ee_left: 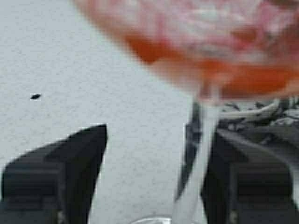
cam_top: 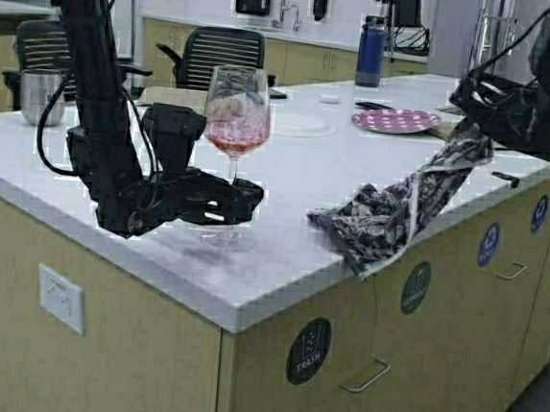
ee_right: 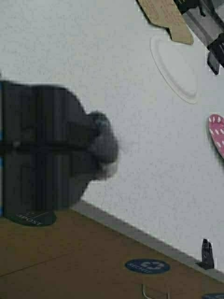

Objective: Get the cloth and wipe up the spill under the wine glass

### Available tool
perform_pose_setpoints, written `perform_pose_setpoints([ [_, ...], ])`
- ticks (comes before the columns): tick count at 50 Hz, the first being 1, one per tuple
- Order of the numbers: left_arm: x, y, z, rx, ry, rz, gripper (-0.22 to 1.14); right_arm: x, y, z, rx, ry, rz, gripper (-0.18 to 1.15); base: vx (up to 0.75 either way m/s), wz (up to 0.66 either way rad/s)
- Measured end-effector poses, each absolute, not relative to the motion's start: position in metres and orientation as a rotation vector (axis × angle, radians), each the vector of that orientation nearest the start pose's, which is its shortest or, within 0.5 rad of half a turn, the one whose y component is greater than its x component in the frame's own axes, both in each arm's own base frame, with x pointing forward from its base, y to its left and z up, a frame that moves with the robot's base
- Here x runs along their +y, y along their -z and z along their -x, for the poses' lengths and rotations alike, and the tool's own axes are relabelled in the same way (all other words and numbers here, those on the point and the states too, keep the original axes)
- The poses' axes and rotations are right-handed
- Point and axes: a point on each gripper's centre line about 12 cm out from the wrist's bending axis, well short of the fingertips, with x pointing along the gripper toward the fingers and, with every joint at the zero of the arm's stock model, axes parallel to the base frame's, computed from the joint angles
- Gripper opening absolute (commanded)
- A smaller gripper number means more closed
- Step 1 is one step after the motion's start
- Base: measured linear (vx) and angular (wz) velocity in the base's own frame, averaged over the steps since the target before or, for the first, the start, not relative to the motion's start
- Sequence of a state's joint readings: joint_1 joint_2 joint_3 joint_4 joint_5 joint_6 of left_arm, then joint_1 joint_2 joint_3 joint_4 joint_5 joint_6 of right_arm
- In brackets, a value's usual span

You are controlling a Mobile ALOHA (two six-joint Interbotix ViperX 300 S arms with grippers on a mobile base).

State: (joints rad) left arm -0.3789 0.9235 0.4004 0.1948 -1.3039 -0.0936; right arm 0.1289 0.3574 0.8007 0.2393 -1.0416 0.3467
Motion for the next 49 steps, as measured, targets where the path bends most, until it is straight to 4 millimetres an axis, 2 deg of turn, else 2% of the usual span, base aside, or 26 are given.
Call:
perform_pose_setpoints([
  [10, -0.184, 0.034, -0.400, 0.016, 0.569, -0.007, 0.89, 0.026, -0.093, -0.390, 0.127, 0.107, -0.442, 0.06, 0.00, 0.00],
  [19, -0.166, 0.021, -0.355, 0.015, 0.566, 0.010, 0.89, 0.028, -0.082, -0.372, 0.179, 0.088, -0.412, 0.06, 0.00, 0.00],
  [25, -0.151, 0.009, -0.324, 0.033, 0.552, 0.021, 0.89, 0.042, -0.083, -0.352, 0.219, -0.001, -0.355, 0.06, 0.00, 0.00],
  [30, -0.140, -0.004, -0.299, 0.060, 0.543, 0.028, 0.89, 0.056, -0.089, -0.338, 0.232, -0.088, -0.310, 0.06, 0.00, 0.00],
  [37, -0.132, -0.030, -0.278, 0.063, 0.543, 0.042, 0.89, 0.068, -0.101, -0.329, 0.261, -0.161, -0.278, 0.06, 0.00, 0.00],
  [49, -0.126, -0.074, -0.263, -0.010, 0.545, 0.057, 0.88, 0.075, -0.137, -0.327, 0.348, -0.227, -0.196, 0.06, 0.00, 0.00],
])
